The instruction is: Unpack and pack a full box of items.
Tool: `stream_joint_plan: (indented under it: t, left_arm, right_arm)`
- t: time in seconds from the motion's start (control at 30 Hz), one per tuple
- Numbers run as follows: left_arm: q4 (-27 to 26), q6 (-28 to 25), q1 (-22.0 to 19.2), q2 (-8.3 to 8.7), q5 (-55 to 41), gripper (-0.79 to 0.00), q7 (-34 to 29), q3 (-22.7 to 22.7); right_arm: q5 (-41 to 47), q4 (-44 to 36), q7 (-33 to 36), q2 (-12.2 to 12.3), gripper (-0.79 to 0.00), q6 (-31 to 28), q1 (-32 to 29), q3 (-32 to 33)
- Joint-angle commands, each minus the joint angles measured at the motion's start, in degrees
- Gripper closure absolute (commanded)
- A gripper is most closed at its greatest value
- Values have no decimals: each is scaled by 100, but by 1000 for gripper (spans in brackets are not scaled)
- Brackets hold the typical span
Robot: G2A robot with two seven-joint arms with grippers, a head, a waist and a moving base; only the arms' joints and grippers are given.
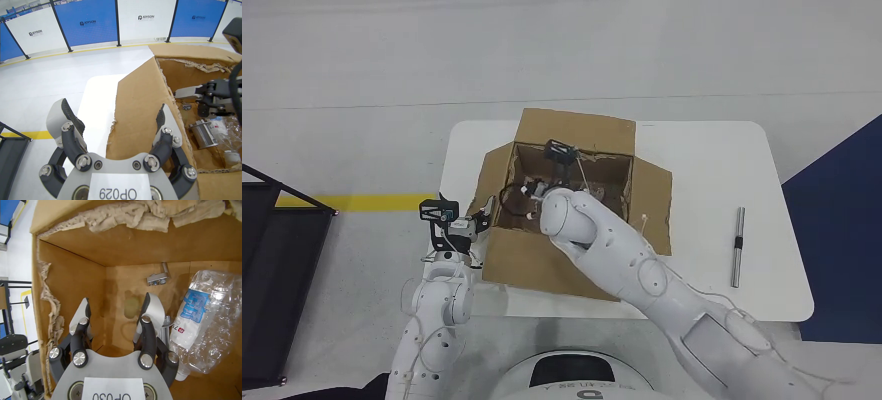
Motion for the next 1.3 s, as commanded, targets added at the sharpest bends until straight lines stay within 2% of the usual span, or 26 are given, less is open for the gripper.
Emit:
stream_joint_plan:
  t: [0.0,0.07,0.17,0.27,0.37,0.47,0.6,0.67,0.77,1.13,1.27]
  left_arm:
    - [0,0,0,0,0,-785,0,0]
    - [0,0,0,0,0,-785,0,0]
    - [0,0,0,0,0,-785,0,0]
    - [0,0,0,0,0,-785,0,0]
    - [0,0,0,0,0,-785,0,0]
    - [0,0,0,0,0,-785,0,0]
    - [0,0,0,0,0,-785,0,0]
    - [0,0,0,0,0,-785,0,0]
    - [0,0,0,0,0,-785,0,0]
    - [0,0,0,0,0,-785,0,0]
    - [0,0,0,0,0,-785,0,0]
  right_arm:
    - [-97,-528,151,113,-785,-116,-252,212]
    - [-237,-1142,273,251,-785,-256,-575,487]
    - [-599,-2515,797,580,-779,-641,-1430,1190]
    - [-858,-3846,1454,893,-782,-1272,-2482,2101]
    - [-783,-4856,1820,1097,-785,-1975,-3489,3014]
    - [-349,-5481,1667,1203,-785,-2600,-4383,3968]
    - [208,-5761,1020,1237,-785,-2982,-5207,4917]
    - [363,-5755,871,1249,-785,-3064,-5464,5256]
    - [762,-5691,1246,1280,-785,-3059,-5622,5606]
    - [702,-5672,1222,1283,-785,-3065,-5618,5608]
    - [-1042,-5426,1576,1387,-785,-2957,-5534,5467]
